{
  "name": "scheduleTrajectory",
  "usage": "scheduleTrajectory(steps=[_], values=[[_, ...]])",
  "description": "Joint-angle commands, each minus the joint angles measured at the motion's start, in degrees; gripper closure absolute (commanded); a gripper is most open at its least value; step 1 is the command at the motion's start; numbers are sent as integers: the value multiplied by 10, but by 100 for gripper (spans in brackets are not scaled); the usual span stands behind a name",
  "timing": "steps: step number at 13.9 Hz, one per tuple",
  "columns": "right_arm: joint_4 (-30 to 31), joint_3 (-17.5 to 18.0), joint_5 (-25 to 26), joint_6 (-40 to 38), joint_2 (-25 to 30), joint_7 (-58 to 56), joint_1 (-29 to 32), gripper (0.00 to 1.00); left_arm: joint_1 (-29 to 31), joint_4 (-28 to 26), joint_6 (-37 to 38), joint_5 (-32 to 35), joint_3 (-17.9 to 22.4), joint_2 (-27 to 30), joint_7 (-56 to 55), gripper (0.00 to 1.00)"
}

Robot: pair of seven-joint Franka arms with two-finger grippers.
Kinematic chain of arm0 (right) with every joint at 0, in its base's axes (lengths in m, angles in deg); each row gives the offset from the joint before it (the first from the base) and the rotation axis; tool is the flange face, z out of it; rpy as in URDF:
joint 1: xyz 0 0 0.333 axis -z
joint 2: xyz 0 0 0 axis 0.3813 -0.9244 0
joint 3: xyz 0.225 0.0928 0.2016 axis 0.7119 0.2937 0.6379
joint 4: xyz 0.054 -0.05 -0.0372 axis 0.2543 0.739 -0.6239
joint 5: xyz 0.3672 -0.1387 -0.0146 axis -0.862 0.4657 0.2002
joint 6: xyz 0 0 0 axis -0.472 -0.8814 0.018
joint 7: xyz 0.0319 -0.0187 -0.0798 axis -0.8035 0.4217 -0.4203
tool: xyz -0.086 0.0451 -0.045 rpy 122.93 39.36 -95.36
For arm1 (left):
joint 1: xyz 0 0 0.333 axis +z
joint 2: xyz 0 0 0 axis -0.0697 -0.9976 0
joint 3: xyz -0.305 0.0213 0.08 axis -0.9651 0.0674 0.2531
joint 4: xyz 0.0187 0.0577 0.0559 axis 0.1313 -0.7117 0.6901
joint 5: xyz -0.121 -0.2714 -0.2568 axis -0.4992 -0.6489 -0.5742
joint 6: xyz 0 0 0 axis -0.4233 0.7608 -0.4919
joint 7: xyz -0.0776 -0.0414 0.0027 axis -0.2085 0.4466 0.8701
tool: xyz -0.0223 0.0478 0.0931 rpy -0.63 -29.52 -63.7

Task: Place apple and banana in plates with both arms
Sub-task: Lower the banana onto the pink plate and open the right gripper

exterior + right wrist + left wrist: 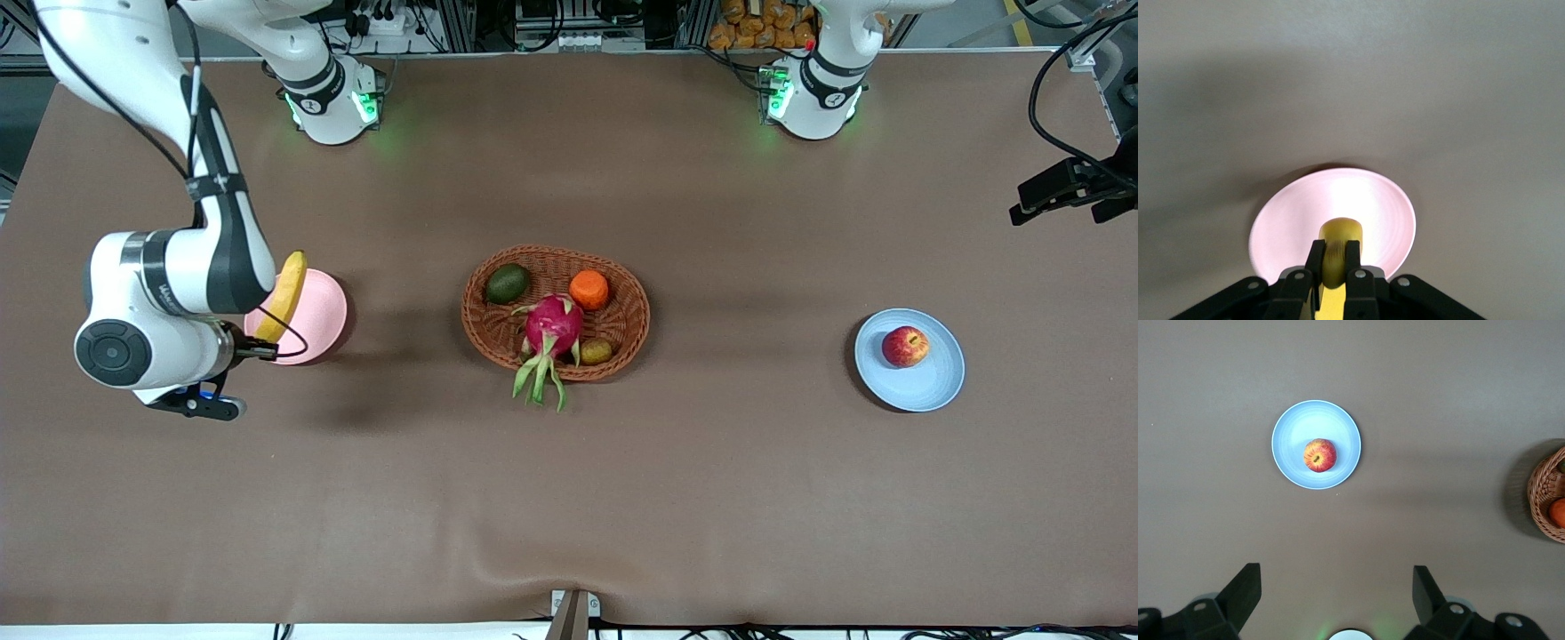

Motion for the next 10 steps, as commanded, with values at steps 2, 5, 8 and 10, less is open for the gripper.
scheduleTrajectory(steps=[2, 5, 8, 10], values=[[49, 12, 11, 25, 14, -29, 21, 100, -4, 6, 5, 8, 0, -3, 6, 0], [59, 13, 7, 25, 3, -30, 21, 100, -2, 5, 5, 8, 0, -2, 10, 0], [59, 13, 5, 28, -5, -29, 22, 19, 0, 5, 5, 8, 0, -2, 10, 0], [55, 14, 0, 25, -4, -27, 19, 0, -1, 5, 5, 7, 0, -2, 10, 0]])
